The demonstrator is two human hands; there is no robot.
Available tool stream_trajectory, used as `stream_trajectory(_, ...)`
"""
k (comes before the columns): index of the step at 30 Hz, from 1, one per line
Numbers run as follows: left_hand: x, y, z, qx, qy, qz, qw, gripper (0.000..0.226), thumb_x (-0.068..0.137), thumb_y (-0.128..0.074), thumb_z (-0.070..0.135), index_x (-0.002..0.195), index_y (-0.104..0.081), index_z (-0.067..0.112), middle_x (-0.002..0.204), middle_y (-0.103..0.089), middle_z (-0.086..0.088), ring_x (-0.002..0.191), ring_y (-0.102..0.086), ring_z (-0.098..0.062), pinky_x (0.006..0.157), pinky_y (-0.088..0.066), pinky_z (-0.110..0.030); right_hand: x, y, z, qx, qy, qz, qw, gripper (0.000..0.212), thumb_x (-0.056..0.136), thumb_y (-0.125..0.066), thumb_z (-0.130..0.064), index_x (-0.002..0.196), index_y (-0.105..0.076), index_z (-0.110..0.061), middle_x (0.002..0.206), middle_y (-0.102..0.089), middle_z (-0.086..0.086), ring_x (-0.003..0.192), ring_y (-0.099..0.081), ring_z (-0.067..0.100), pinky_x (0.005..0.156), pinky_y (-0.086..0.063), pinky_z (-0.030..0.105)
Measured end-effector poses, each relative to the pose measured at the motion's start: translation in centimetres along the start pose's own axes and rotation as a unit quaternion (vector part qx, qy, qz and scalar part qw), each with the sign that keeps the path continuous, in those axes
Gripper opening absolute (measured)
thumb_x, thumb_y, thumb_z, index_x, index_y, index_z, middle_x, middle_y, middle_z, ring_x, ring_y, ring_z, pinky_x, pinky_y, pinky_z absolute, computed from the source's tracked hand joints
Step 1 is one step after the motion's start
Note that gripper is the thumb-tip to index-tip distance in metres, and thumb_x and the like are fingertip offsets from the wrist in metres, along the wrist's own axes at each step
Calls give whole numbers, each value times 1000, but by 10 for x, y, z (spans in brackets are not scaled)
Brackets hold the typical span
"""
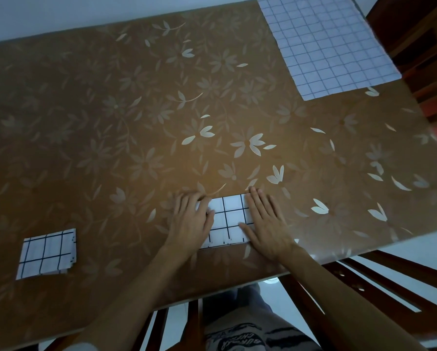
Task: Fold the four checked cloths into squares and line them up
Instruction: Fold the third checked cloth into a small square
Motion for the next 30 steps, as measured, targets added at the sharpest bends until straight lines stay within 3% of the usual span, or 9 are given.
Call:
stream_trajectory(5, 46, 5, 29, -13, 7, -145, 989, 42, 96, -57, 39, 131, -52, 18, 114, -59, -4, 106, -55, -24, 72, -40, -29, 3, 15, 4, 59, 17, -4, 998, 83, 100, -37, -56, 158, -4, -8, 166, -2, 5, 154, 1, 19, 125, -7, 42)
stream_trajectory(9, 52, 3, 30, -140, 81, -244, 956, 25, 93, -66, 34, 113, -65, 20, 100, -68, 1, 86, -60, -14, 51, -30, -16, 1, 26, 5, 130, -3, 23, 991, 86, 96, -53, -47, 159, -5, -12, 167, -5, 1, 153, -5, 17, 124, -12, 42)
stream_trajectory(12, 45, -1, 22, -292, 133, -246, 915, 21, 91, -71, 29, 107, -70, 16, 93, -66, 6, 84, -58, -10, 56, -34, -13, -3, 33, 18, 248, -70, 56, 964, 89, 90, -60, -55, 156, -15, -17, 160, -29, 2, 145, -29, 21, 118, -27, 44)
stream_trajectory(14, 39, 0, 10, -415, 188, -215, 864, 12, 89, -73, 27, 95, -71, 17, 87, -71, 6, 83, -66, -15, 65, -48, -21, -7, 42, 27, 339, -112, 113, 927, 83, 83, -69, -55, 148, -28, -23, 140, -49, -2, 126, -47, 17, 105, -41, 42)
stream_trajectory(18, 18, -6, -9, -582, 276, -190, 741, 21, 91, -71, 26, 109, -70, 16, 106, -76, -3, 100, -72, -23, 94, -56, -48, -7, 38, 23, 582, -188, 73, 788, 87, 81, -79, -41, 148, -24, -36, 119, -64, -7, 104, -65, 8, 87, -53, 26)
stream_trajectory(21, 5, -10, -10, -659, 295, -190, 665, 37, 87, -72, 24, 121, -66, 12, 119, -72, -8, 113, -67, -28, 103, -50, -52, 1, 29, 15, 669, -195, 41, 716, 62, 86, -77, -27, 139, -44, -21, 98, -72, 2, 101, -70, 23, 88, -57, 35)
stream_trajectory(23, -1, -9, -11, -681, 296, -183, 644, 41, 87, -70, 24, 125, -63, 12, 122, -71, -9, 116, -66, -28, 103, -50, -50, 5, 30, 5, 689, -182, 3, 702, 40, 90, -72, -17, 128, -59, -15, 95, -72, 7, 103, -70, 28, 87, -57, 30)
stream_trajectory(27, -10, -4, -15, -716, 301, -168, 607, 38, 93, -64, 18, 131, -59, 15, 126, -69, -7, 118, -65, -26, 101, -50, -46, 8, 37, -3, 641, -165, -36, 749, 44, 86, -76, -33, 127, -63, -23, 116, -71, -6, 110, -66, 9, 91, -51, 19)
stream_trajectory(30, -14, 1, -17, -737, 282, -179, 588, 45, 91, -62, 19, 135, -56, 16, 131, -66, -7, 121, -63, -27, 102, -48, -49, 6, 38, -16, 710, -148, -115, 679, 40, 91, -70, -32, 128, -63, -19, 121, -72, -2, 112, -68, 17, 91, -54, 28)
Point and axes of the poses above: each hand's wrist, its own x-axis towards the middle knuckle, its own y-axis out of the back of the hand, z = x × y, the point moved 8 cm from there along x, towards the middle knuckle
